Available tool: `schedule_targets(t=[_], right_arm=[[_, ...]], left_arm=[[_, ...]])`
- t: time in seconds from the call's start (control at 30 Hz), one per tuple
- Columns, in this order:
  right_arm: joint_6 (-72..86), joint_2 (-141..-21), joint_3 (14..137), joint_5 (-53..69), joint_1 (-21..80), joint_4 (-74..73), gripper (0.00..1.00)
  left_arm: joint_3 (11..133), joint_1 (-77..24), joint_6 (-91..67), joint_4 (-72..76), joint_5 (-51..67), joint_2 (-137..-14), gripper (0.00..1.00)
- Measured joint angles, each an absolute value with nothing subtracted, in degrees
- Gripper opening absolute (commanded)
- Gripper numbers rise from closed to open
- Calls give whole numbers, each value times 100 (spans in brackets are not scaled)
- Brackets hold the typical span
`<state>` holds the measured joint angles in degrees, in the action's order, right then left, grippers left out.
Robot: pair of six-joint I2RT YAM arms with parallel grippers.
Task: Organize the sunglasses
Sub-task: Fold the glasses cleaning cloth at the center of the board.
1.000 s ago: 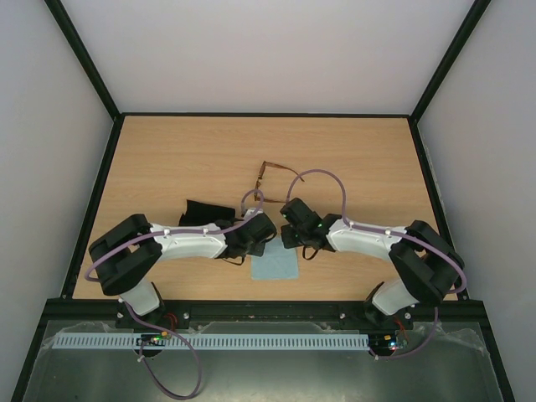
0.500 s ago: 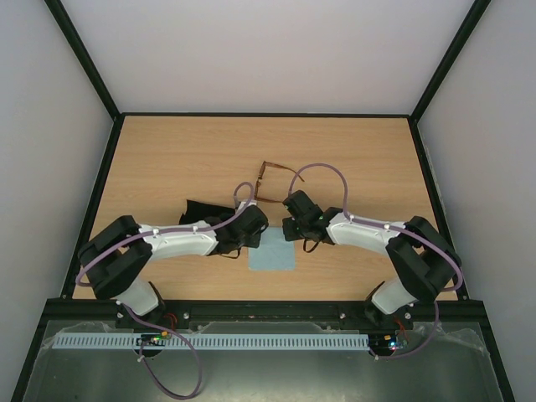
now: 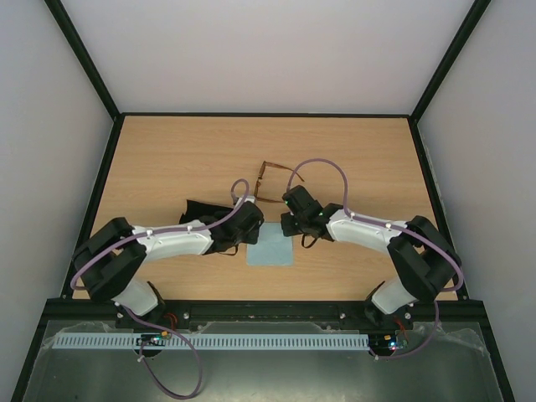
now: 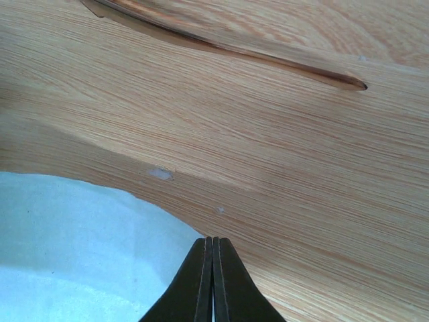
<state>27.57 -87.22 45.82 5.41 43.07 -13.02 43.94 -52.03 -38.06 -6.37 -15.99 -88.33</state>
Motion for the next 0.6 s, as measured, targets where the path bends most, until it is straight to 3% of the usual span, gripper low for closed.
schedule_targets(t=[0.6], right_arm=[[2700,-8364,4644,602,4300,-1474,1]], left_arm=[[4329,-5168,-3647,-569,-1608,-8254,2]])
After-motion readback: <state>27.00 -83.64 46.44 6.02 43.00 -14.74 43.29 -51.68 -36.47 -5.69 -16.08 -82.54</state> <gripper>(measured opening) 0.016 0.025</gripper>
